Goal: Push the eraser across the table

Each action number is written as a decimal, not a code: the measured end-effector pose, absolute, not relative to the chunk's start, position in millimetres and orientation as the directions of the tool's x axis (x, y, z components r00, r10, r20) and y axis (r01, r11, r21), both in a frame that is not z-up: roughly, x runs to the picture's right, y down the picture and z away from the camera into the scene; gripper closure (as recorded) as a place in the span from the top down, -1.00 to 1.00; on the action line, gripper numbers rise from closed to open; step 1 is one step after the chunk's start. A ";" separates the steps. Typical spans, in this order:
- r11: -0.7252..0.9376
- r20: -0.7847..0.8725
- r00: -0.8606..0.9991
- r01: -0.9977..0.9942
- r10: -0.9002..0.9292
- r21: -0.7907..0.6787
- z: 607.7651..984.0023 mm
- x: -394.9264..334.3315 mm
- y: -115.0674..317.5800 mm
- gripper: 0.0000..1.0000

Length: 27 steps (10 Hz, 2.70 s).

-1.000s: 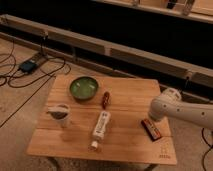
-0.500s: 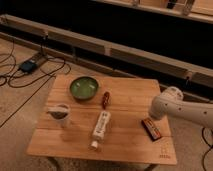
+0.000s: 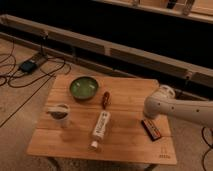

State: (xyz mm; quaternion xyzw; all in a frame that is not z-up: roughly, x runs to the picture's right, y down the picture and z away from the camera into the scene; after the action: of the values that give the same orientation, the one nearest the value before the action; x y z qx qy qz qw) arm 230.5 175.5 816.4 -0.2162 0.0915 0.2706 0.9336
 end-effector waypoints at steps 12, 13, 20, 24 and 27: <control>0.742 -0.339 0.858 -0.508 0.387 -0.438 843.4 230.4 220.9 -1.00; 0.737 -0.338 0.855 -0.513 0.393 -0.440 845.1 245.7 219.4 -1.00; 0.699 -0.351 0.811 -0.584 0.469 -0.414 827.9 346.9 213.8 -1.00; 0.709 -0.329 0.824 -0.565 0.461 -0.421 814.8 330.1 217.9 -1.00; 0.744 -0.325 0.843 -0.533 0.429 -0.402 792.9 294.3 213.5 -1.00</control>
State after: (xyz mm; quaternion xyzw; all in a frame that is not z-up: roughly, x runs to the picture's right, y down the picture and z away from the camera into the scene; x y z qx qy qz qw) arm 294.3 213.5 792.9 -0.2460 0.1061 0.2593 0.9279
